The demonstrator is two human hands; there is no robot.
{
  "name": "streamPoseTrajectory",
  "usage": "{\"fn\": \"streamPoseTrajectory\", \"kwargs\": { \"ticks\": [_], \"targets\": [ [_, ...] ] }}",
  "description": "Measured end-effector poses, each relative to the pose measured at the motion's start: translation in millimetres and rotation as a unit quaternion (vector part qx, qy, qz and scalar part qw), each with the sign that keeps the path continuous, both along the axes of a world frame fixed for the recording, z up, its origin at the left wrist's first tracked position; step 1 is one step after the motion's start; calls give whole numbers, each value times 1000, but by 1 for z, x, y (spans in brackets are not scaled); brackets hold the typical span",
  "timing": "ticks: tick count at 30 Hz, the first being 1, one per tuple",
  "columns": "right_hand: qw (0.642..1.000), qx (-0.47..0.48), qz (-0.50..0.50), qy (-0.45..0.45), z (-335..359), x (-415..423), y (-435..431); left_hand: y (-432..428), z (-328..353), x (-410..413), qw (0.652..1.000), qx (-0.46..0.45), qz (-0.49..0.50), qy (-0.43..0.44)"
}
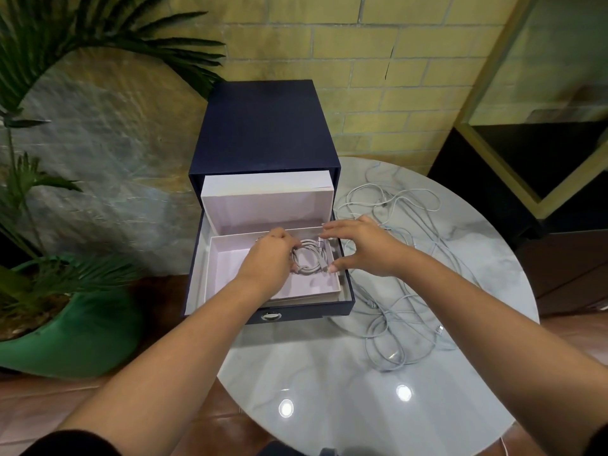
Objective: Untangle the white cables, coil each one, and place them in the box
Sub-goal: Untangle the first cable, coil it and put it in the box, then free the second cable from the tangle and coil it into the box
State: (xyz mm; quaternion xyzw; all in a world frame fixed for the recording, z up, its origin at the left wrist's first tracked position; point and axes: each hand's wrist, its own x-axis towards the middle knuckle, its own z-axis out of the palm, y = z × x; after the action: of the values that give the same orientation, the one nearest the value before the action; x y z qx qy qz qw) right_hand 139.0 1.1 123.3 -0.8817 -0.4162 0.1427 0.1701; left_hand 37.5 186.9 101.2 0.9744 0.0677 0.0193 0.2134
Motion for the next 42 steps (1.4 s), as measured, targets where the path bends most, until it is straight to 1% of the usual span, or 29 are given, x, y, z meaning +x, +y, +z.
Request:
{"fn": "streamPoseTrajectory", "kwargs": {
  "ticks": [2,5,10,13,15,19,21,24,27,30,35,39,42],
  "targets": [
    [1000,1,-1,2,0,0,0,0,1,0,1000,-3,20,-1],
    [1000,4,-1,3,2,-2,0,-1,6,2,1000,2,21,16],
    [1000,12,-18,9,10,-5,2,-3,12,-2,999,19,27,9],
    [999,46,-26,-2,12,-7,2,-4,20,-3,999,28,39,23],
    [995,90,-34,-20,15,-9,-2,-8,26,-4,998,37,45,21],
    [979,195,-60,-13,23,-7,-23,-25,42,-3,997,46,54,-19],
    [974,217,-72,-9,27,-2,-40,-39,51,-1,997,26,52,-51],
    [968,229,-103,-2,29,8,-74,-70,59,6,994,-31,37,-94],
    [968,213,-133,4,25,16,-111,-105,59,15,990,-86,16,-111],
    [970,193,-147,26,14,19,-146,-139,45,25,986,-131,7,-100],
    [976,139,-160,47,-25,25,-193,-185,4,30,985,-171,5,-15],
    [983,54,-163,59,-66,30,-220,-210,-29,29,983,-173,27,57],
    [982,-10,-170,75,-94,32,-234,-220,-48,25,978,-175,52,101]
  ]
}}
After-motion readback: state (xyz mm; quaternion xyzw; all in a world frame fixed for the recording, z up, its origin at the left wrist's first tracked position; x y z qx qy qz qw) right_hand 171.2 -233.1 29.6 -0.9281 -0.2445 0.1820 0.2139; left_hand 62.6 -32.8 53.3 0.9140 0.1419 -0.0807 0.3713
